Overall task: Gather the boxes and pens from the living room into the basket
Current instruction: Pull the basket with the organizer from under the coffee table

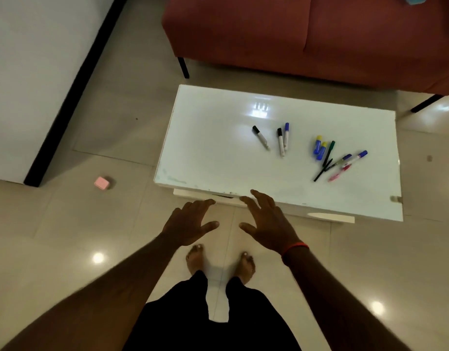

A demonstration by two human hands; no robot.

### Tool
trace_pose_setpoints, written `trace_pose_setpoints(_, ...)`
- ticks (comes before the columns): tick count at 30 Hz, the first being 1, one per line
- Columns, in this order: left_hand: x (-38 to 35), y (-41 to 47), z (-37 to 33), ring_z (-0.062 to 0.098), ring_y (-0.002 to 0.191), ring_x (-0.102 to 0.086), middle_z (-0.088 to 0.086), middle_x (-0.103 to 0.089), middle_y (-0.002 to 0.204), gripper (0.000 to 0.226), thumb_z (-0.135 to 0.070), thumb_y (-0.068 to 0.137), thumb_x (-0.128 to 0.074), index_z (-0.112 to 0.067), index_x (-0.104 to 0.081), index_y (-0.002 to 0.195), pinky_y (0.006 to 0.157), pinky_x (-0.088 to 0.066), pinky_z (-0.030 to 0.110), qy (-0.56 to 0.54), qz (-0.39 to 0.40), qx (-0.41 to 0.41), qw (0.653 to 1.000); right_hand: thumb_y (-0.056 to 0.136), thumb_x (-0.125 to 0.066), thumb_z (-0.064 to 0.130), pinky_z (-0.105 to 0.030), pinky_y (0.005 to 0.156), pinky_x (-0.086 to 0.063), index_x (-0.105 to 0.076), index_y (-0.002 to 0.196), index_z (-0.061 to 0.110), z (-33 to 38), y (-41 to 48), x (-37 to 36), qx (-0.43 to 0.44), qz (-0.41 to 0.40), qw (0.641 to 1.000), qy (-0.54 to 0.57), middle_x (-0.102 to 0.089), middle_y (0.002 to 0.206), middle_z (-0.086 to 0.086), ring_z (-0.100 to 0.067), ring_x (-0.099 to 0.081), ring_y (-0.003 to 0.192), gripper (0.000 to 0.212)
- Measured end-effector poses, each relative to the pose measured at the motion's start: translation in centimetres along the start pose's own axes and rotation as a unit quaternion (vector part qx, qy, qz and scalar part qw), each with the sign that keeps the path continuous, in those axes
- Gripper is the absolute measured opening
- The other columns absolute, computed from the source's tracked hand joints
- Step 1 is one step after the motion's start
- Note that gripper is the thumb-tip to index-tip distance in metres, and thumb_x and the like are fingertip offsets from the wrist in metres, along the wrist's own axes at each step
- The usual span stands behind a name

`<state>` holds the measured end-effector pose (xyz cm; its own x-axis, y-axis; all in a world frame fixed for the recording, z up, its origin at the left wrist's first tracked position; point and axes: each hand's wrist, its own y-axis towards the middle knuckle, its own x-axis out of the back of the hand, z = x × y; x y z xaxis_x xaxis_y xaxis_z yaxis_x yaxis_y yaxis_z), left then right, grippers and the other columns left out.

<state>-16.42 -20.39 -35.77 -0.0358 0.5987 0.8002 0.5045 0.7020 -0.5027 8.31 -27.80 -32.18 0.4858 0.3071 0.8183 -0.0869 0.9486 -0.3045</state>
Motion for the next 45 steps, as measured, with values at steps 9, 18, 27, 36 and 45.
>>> trace_pose_setpoints(9,-7.7,5.5,6.7,0.029,0.136,-0.047,0.004,-0.044,0.155,0.082,-0.076,0.09,-0.039,-0.032,-0.017,0.156,0.102,-0.042,0.052,-0.059,0.052,0.01,0.997,0.089,-0.061,0.047,-0.048,0.113,-0.031,-0.025,0.15,0.029,0.3,4.1,-12.1,-0.006,0.069,0.997,-0.018,-0.02,0.16,-0.009,-0.027,-0.019,0.146,0.073)
trace_pose_setpoints(18,-18.7,13.7,15.3,0.032,0.136,-0.047,0.007,-0.043,0.156,0.082,-0.075,0.091,-0.039,-0.032,-0.013,0.156,0.101,-0.043,0.053,-0.055,0.063,0.002,0.996,0.089,-0.059,0.05,-0.051,0.114,-0.028,-0.02,0.15,0.03,-4.5,11.6,-26.6,-0.054,0.089,0.994,0.014,-0.017,0.161,-0.009,-0.029,-0.019,0.146,0.075)
trace_pose_setpoints(27,-28.9,22.5,22.8,0.037,0.135,-0.045,0.013,-0.041,0.154,0.09,-0.075,0.089,-0.041,-0.032,-0.003,0.158,0.101,-0.042,0.058,-0.033,0.032,0.006,0.999,0.091,-0.057,0.051,-0.053,0.113,-0.026,-0.02,0.153,0.027,-12.0,18.6,-39.1,-0.11,0.076,0.991,0.028,-0.013,0.162,-0.009,-0.029,-0.013,0.148,0.076)
trace_pose_setpoints(36,-34.5,29.1,28.3,0.043,0.143,-0.034,0.005,-0.02,0.165,0.087,-0.08,0.087,-0.041,-0.039,-0.008,0.156,0.103,-0.035,0.068,-0.055,-0.032,0.064,0.996,0.09,-0.058,0.053,-0.057,0.106,-0.039,-0.017,0.155,0.021,-18.0,25.8,-46.3,-0.139,-0.022,0.989,-0.037,-0.011,0.162,-0.009,-0.034,-0.01,0.147,0.083)
trace_pose_setpoints(45,-36.5,30.5,29.2,0.039,0.149,-0.026,0.004,-0.015,0.168,0.09,-0.087,0.083,-0.029,-0.036,-0.016,0.156,0.108,-0.032,0.069,-0.141,-0.099,0.137,0.975,0.091,-0.063,0.039,-0.05,0.108,-0.042,-0.035,0.146,0.009,-20.9,29.5,-48.4,-0.076,-0.017,0.996,-0.045,-0.032,0.153,-0.015,-0.033,-0.03,0.142,0.068)
